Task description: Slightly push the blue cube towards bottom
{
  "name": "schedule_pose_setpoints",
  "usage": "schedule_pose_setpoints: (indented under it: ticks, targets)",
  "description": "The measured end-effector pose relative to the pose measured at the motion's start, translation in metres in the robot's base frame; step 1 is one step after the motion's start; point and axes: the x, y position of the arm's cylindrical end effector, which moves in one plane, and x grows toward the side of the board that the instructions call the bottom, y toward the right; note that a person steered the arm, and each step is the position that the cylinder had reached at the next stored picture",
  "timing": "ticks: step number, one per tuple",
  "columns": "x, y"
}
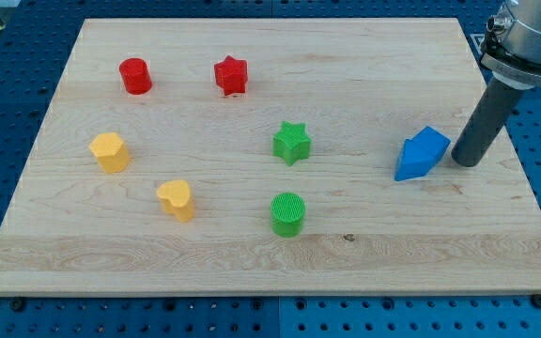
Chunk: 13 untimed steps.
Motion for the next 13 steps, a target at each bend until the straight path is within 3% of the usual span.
schedule_pose_setpoints:
  ticks: [3, 5, 13]
  targets:
    - [-0.09, -0.018]
    - [-0.095, -0.059]
    - [-0.092, -0.083]
